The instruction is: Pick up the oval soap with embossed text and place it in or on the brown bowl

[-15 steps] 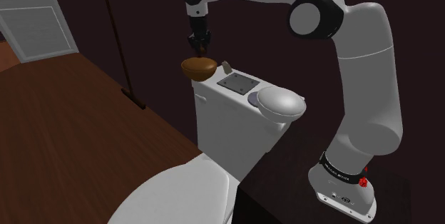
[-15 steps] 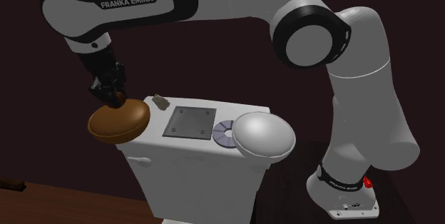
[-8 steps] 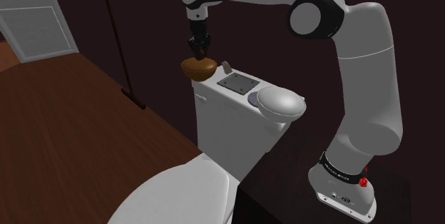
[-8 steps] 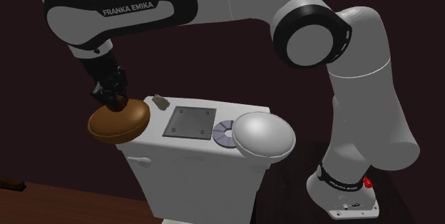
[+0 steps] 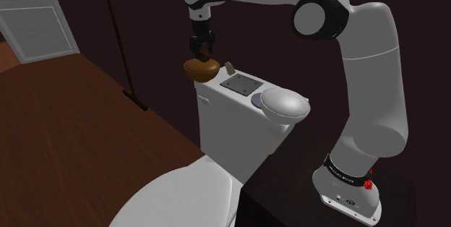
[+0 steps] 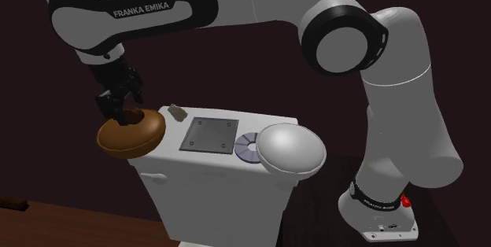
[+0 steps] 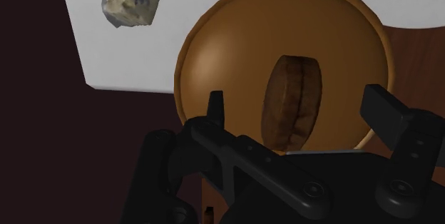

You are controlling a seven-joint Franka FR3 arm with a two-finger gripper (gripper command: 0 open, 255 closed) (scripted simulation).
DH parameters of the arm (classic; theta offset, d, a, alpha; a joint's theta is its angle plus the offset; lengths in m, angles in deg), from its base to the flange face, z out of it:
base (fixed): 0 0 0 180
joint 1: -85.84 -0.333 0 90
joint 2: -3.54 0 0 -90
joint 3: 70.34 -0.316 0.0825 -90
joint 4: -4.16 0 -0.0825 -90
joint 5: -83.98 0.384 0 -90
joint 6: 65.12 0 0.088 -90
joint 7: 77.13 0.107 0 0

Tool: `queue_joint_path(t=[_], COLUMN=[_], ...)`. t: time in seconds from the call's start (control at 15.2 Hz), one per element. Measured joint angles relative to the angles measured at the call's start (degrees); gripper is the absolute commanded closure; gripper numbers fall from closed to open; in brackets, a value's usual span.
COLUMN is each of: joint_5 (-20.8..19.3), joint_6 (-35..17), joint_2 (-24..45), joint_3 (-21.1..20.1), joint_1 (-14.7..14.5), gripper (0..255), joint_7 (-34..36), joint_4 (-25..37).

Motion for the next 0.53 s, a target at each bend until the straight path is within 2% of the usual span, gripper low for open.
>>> queue_joint_path(t=[0.26, 0.53], joint_5=[0.2, 0.2], joint_6=[6.9, 9.0], joint_2=[2.3, 2.9], joint_3=[0.0, 0.0], joint_1=[0.3, 0.2], gripper=[0, 0], joint_7=[-0.3, -0.2], joint_4=[9.3, 11.9])
